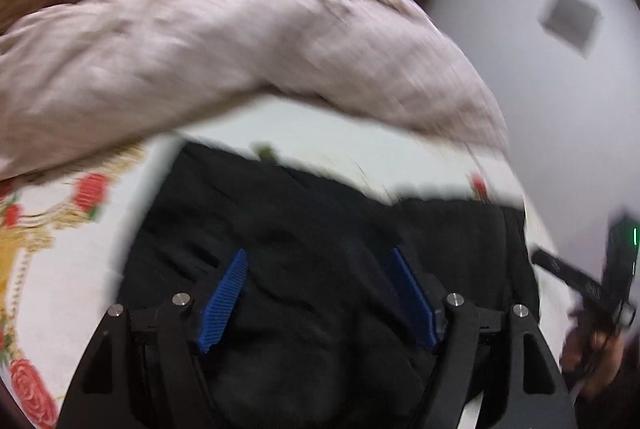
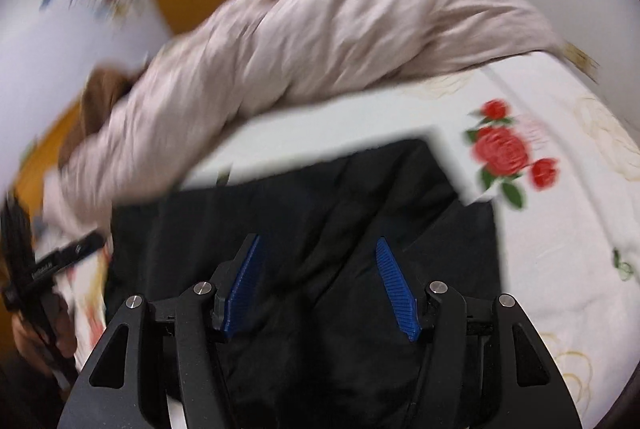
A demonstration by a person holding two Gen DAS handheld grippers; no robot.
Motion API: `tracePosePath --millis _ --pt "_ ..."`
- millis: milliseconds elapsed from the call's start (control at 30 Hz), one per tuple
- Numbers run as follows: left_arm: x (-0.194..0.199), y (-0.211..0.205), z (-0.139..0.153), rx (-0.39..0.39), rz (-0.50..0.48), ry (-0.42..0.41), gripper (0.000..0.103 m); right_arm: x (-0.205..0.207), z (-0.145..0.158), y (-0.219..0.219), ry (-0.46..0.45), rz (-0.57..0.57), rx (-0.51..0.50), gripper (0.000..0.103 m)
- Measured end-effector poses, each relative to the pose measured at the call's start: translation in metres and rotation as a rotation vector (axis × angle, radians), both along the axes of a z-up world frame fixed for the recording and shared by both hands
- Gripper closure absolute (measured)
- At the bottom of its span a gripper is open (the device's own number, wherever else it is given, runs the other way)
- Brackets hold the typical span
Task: Fold large clothes
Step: 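Lift the hem with both grippers and fold it toward the hood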
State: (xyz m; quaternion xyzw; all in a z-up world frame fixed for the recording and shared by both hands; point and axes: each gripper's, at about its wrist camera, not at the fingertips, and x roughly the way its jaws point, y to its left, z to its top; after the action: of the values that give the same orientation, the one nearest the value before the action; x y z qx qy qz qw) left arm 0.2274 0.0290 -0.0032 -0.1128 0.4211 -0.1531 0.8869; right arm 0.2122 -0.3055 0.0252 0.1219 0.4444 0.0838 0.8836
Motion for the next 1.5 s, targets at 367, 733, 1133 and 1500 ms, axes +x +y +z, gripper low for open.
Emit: tracePosePath --millis 367,733,1133,1500 --pt "0.077 -0.018 -0.046 0.196 0.056 0.053 0.028 0.076 -0.065 0.000 0.123 0.004 -0.225 0.043" --pt "0.101 0.006 -0.070 0.321 0.094 0.046 0.027 0.089 -0.083 -0.032 0.143 -0.091 -0.253 0.043" --pt "0.118 0.001 -0.094 0.327 0.116 0.055 0.026 0.108 -0.112 -0.034 0.144 -0.102 -0.241 0.043" --pt "0.118 0.000 -0.075 0.351 0.105 0.088 0.029 0.106 -0.096 -0.033 0.163 -0.113 -0.269 0.043"
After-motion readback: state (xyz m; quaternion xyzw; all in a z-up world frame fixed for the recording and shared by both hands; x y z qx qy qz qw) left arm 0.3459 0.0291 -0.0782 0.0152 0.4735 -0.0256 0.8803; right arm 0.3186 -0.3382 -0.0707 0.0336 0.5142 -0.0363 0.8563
